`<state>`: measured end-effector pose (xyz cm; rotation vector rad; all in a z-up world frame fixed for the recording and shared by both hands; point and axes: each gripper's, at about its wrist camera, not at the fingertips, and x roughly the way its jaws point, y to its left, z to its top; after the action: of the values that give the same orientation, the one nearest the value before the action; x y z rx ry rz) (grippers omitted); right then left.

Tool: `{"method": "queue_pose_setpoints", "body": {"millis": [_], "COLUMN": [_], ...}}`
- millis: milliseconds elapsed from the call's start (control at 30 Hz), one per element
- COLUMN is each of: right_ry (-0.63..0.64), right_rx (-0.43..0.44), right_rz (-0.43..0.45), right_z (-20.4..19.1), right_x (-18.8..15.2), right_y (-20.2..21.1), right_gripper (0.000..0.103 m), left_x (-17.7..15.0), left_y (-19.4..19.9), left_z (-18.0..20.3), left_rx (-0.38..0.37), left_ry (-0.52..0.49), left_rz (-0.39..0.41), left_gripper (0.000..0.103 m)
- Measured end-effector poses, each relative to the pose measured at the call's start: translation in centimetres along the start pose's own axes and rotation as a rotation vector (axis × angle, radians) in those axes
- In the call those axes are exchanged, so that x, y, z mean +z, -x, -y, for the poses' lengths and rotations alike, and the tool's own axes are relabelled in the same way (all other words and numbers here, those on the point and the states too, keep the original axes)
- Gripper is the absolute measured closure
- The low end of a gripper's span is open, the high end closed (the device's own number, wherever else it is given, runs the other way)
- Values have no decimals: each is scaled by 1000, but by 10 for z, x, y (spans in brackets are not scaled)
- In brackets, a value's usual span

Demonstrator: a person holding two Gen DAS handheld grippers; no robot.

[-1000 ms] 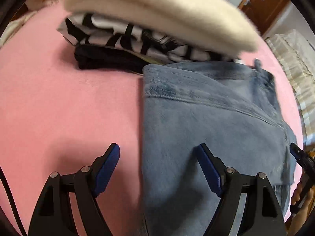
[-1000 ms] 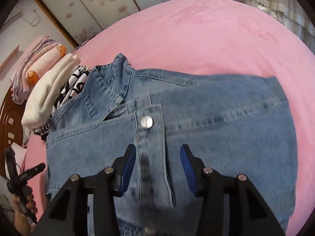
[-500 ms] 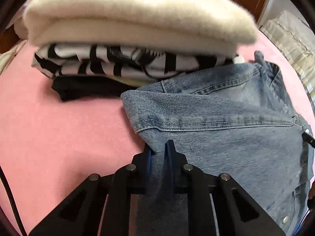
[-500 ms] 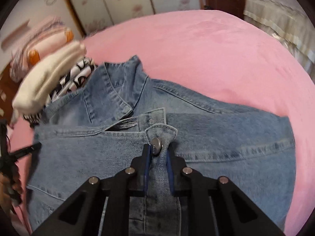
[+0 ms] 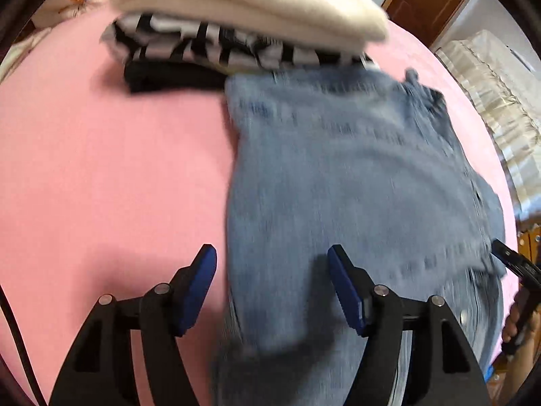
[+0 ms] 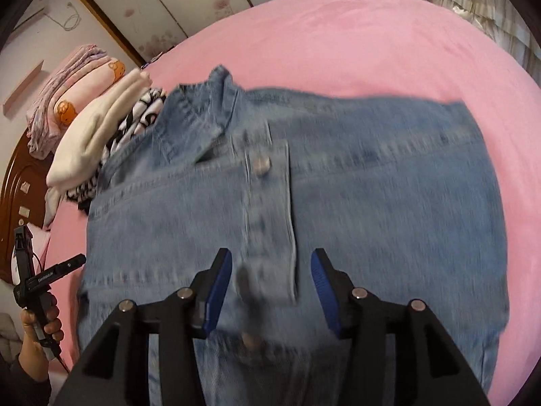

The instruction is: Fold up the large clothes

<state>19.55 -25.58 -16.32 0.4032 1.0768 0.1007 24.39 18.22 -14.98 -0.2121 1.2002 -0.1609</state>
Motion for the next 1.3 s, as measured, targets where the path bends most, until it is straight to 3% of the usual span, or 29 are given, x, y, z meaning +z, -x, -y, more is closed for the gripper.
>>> {"method": "queue_pose_setpoints", "body": {"millis": [167, 267, 333, 367, 400, 567, 633, 700, 833, 900, 967, 1067, 1133, 1200, 1300], "right_ry": [1, 28, 79, 99, 103, 94, 91, 91, 49, 60, 110, 208, 276, 348, 404], "right_rx": [20, -18, -83, -85, -83, -89, -108, -129, -152, -200, -247, -197, -146, -90, -35], "right_rz": [22, 19, 10, 5, 4, 73, 51, 8, 32, 77, 137, 169, 168, 152, 131], "right_z": [-10, -18, -27, -31, -33, -45, -42, -36, -35, -39, -53, -83, -106, -135, -166], "right_x": [-2, 1, 0, -1, -2, -13, -21, -27, -23, -22, -25, -29, -34, -38, -42], "right_y": [-7, -18, -25, -26, -25, 12, 5, -13, -7, 3, 13, 17, 11, -4, -22], "right_gripper": [54, 54, 64, 72, 77, 79, 79, 77, 67, 64, 64, 64, 64, 64, 64], "left_x": [-39, -43, -43, -42, -40, -38, -40, -38, -38, -41, -45, -48, -41, -32, -23], "left_y": [7, 4, 1, -1, -1, 11, 6, 3, 14, 29, 49, 68, 66, 54, 33], "left_z": [-2, -2, -2, -1, -3, -10, -12, -11, -4, -1, 9, 30, 49, 59, 66], "left_rx": [-28, -18, -6, 22, 35, 41, 37, 40, 93, 128, 136, 107, 23, -7, -22], "left_ry": [42, 61, 52, 41, 40, 56, 52, 43, 24, 19, -11, -72, -76, -64, -9], "left_rz": [14, 22, 38, 37, 28, 57, 50, 49, 67, 115, 213, 325, 303, 207, 156], "left_gripper": [31, 31, 43, 69, 79, 83, 82, 80, 72, 65, 62, 51, 44, 26, 26]}}
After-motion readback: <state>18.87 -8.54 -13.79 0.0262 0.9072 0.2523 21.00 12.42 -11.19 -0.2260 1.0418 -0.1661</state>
